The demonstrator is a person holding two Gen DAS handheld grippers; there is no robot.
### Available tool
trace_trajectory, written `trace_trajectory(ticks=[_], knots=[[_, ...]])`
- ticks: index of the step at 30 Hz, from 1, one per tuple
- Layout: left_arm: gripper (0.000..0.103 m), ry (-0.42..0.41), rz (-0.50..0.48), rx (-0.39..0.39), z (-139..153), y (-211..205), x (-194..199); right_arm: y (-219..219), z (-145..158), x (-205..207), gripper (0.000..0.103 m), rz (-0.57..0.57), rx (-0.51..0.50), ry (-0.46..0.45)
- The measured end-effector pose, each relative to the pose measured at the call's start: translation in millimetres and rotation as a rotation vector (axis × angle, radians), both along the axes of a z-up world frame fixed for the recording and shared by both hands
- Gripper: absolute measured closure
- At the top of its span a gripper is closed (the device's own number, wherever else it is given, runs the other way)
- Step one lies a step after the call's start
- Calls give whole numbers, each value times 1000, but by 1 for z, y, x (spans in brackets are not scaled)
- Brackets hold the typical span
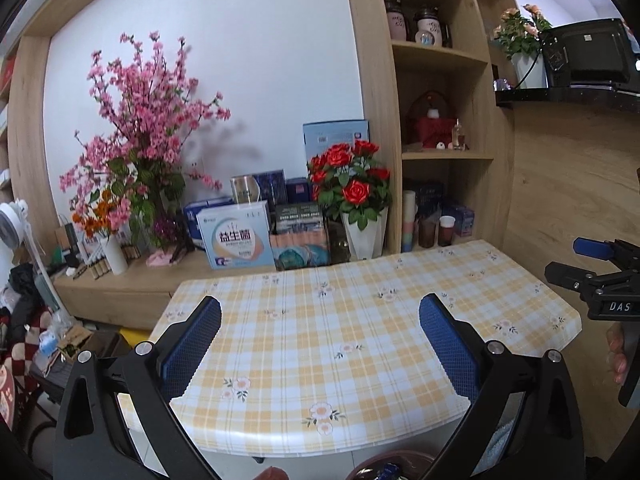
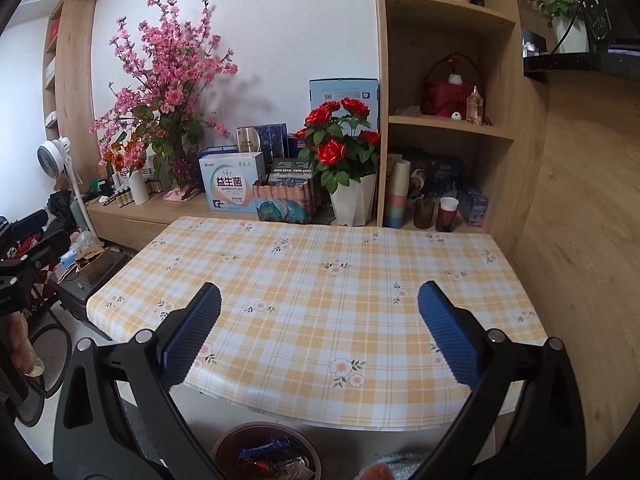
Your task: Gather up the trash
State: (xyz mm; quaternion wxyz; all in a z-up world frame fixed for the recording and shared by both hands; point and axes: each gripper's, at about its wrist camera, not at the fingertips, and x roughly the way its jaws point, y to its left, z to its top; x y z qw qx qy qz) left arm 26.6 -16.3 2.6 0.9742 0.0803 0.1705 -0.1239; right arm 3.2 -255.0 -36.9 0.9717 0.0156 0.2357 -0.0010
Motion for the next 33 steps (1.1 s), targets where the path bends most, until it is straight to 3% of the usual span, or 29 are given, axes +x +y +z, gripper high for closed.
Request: trace_trajectory(ticks=[7, 23, 33], knots=[[6, -20, -15, -2, 7, -5, -8, 0, 7, -3, 6, -13, -11, -10], [6, 29, -26, -46, 2, 2, -4, 2, 8, -4, 6, -35, -37, -8], [6, 32, -31, -29, -1, 1, -3, 2, 7, -3, 6, -54, -59, -4]])
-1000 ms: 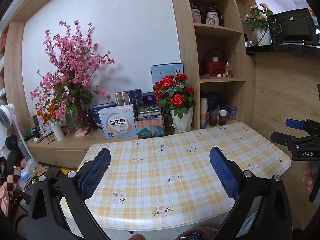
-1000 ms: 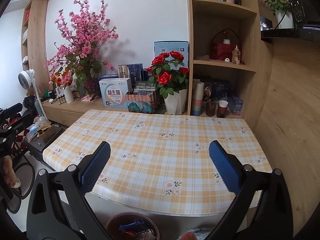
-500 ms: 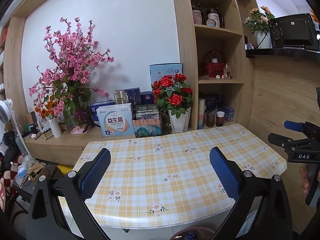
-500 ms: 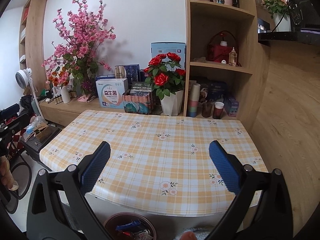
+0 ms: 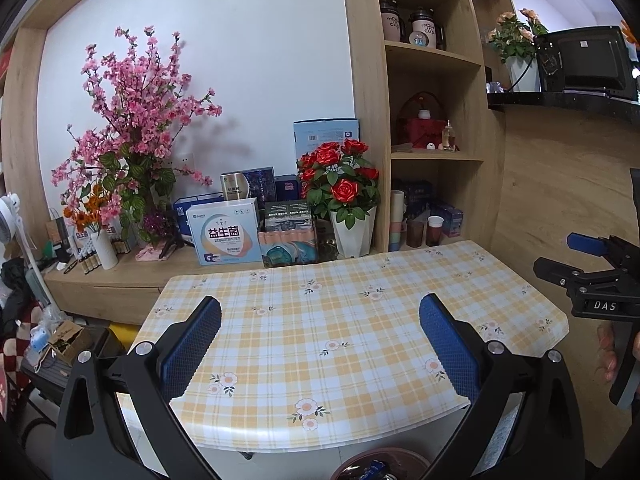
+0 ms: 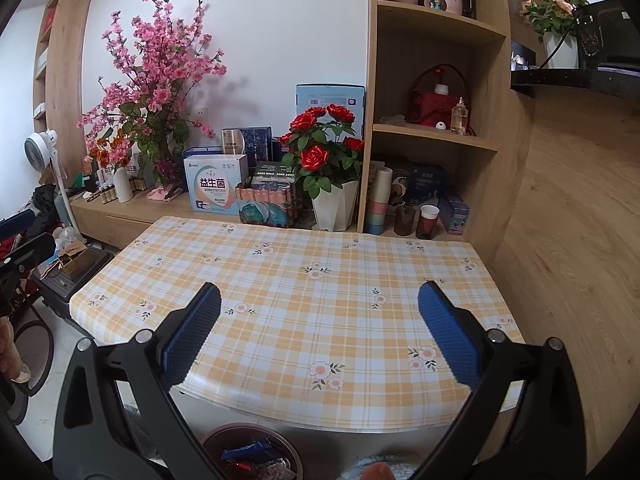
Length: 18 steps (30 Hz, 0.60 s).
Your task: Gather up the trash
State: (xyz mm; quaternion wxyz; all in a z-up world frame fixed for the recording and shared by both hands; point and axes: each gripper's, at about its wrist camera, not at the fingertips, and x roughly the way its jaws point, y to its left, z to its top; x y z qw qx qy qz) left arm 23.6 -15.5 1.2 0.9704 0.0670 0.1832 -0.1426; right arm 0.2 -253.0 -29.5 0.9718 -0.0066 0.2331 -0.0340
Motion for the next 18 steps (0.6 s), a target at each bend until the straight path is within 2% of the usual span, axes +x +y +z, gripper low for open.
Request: trace_trajectory(ticks=[18], knots=[[6, 4, -15, 29, -5, -7, -1, -1, -2, 0, 6, 0, -3, 3]])
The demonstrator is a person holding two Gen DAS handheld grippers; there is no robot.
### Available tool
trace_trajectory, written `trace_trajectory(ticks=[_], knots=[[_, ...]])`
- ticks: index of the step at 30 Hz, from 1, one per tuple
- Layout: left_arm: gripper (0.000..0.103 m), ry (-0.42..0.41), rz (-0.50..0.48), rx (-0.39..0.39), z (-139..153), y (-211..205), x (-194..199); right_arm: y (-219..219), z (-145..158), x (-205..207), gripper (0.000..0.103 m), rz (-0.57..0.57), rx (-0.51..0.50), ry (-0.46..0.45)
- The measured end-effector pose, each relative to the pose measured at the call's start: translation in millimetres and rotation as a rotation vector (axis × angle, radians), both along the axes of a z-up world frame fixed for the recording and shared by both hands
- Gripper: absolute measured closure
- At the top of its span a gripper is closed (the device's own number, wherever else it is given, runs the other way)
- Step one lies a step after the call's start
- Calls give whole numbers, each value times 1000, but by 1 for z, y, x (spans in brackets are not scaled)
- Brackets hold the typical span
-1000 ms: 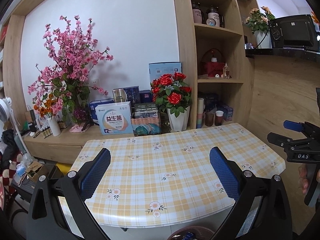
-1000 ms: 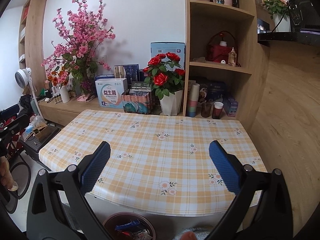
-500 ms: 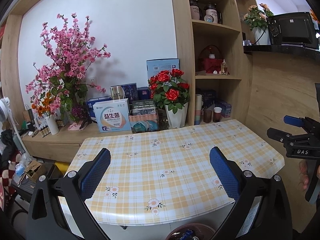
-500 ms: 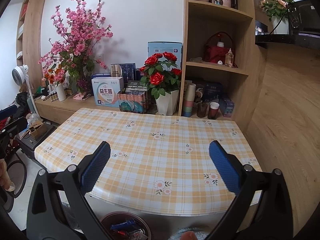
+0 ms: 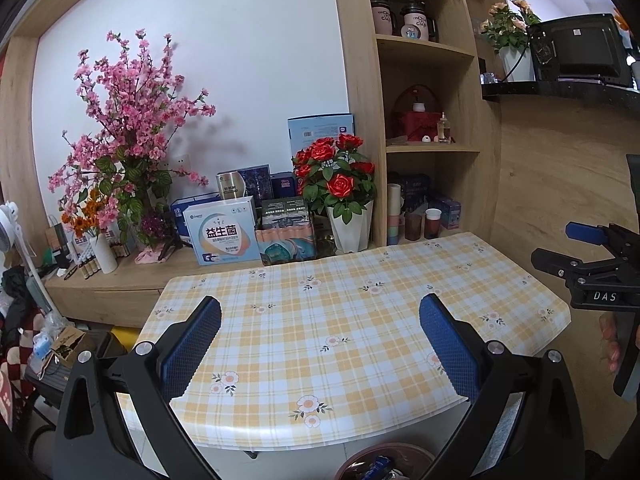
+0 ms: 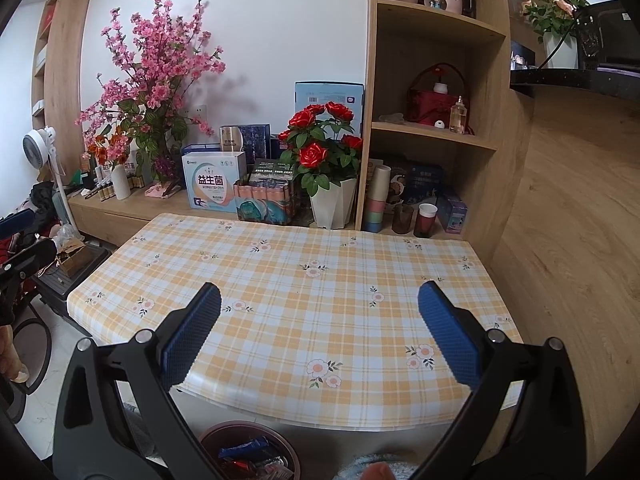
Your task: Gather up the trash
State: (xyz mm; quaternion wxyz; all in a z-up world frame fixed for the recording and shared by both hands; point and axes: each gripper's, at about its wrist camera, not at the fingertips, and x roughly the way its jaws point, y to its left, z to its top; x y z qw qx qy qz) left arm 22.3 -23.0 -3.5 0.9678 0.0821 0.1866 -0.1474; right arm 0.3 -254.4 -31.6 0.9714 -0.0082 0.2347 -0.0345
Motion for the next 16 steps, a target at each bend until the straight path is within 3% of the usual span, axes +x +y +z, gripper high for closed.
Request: trace_trajectory(ticks=[16], knots=[[6, 8, 22, 11, -2, 1, 2, -2, -11, -1, 6, -7, -2, 15]])
